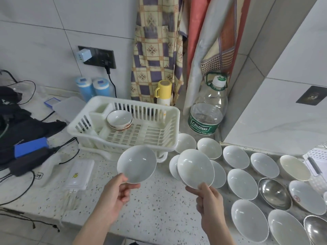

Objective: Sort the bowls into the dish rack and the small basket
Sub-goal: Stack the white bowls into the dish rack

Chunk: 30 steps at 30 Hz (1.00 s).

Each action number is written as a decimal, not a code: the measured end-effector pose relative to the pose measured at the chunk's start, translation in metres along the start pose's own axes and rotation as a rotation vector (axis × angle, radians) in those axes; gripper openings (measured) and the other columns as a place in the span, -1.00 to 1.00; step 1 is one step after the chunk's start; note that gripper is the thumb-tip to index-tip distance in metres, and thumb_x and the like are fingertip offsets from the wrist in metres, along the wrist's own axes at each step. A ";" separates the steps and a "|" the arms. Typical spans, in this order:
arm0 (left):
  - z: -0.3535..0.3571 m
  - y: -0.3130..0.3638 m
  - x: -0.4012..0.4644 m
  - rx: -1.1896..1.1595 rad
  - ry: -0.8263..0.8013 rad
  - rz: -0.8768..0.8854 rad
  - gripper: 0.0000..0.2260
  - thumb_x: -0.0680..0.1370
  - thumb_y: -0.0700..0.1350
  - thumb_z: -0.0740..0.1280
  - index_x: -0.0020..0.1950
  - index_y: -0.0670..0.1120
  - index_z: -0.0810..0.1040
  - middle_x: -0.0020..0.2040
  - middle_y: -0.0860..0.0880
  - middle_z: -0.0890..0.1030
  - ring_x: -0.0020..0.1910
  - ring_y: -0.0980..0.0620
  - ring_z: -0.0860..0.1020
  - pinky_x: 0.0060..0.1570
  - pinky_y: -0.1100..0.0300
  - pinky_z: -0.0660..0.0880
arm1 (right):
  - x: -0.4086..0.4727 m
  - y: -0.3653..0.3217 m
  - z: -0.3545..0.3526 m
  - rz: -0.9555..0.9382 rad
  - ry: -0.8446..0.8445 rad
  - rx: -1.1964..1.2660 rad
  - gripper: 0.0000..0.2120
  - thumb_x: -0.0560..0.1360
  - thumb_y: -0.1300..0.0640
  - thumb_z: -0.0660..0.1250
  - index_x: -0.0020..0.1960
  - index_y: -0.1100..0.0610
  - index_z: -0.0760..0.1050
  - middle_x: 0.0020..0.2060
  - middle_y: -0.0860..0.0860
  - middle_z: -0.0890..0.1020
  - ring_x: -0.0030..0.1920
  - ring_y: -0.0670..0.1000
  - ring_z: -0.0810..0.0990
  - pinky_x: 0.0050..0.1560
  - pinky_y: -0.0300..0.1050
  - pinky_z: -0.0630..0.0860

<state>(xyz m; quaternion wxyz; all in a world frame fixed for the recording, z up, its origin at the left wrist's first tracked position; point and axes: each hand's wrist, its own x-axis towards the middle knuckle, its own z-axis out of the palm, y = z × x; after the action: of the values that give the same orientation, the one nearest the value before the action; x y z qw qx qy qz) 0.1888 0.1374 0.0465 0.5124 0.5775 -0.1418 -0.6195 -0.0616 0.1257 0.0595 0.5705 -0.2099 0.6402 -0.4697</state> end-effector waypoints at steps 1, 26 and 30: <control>-0.005 0.007 0.001 -0.012 0.013 0.003 -0.78 0.56 -0.22 0.20 0.19 -0.16 0.47 -0.19 -0.31 0.68 -0.54 0.12 0.31 -0.60 0.30 0.28 | 0.000 -0.003 0.008 -0.028 0.002 -0.030 -0.94 0.48 0.29 0.21 -0.14 0.23 0.44 -0.28 0.23 0.72 -0.60 -0.10 0.10 -0.63 -0.29 0.11; -0.038 0.186 0.189 0.630 0.119 0.227 -0.91 0.54 -0.19 0.30 0.03 -0.14 0.52 -0.20 -0.13 0.70 -0.56 0.16 0.52 -0.57 0.33 0.35 | 0.055 -0.045 0.206 -0.257 -0.089 -0.189 -0.91 0.50 0.23 0.24 -0.07 0.18 0.52 -0.28 0.06 0.74 -0.60 -0.14 0.21 -0.55 -0.28 0.24; -0.039 0.192 0.210 0.598 0.095 0.257 -0.53 0.54 -0.23 0.28 0.36 0.12 0.24 -0.01 -0.17 0.66 -0.53 0.16 0.61 -0.64 0.42 0.35 | 0.070 -0.051 0.226 -0.258 -0.079 -0.221 -0.86 0.50 0.23 0.25 0.01 0.10 0.54 -0.28 0.06 0.74 -0.57 -0.10 0.15 -0.57 -0.30 0.23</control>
<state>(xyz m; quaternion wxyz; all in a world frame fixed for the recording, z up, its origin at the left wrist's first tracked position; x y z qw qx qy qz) 0.3529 -0.0977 0.0625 0.4000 0.7080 -0.3651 -0.4532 0.1163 -0.0367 0.0853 0.5037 -0.3701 0.6326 -0.4573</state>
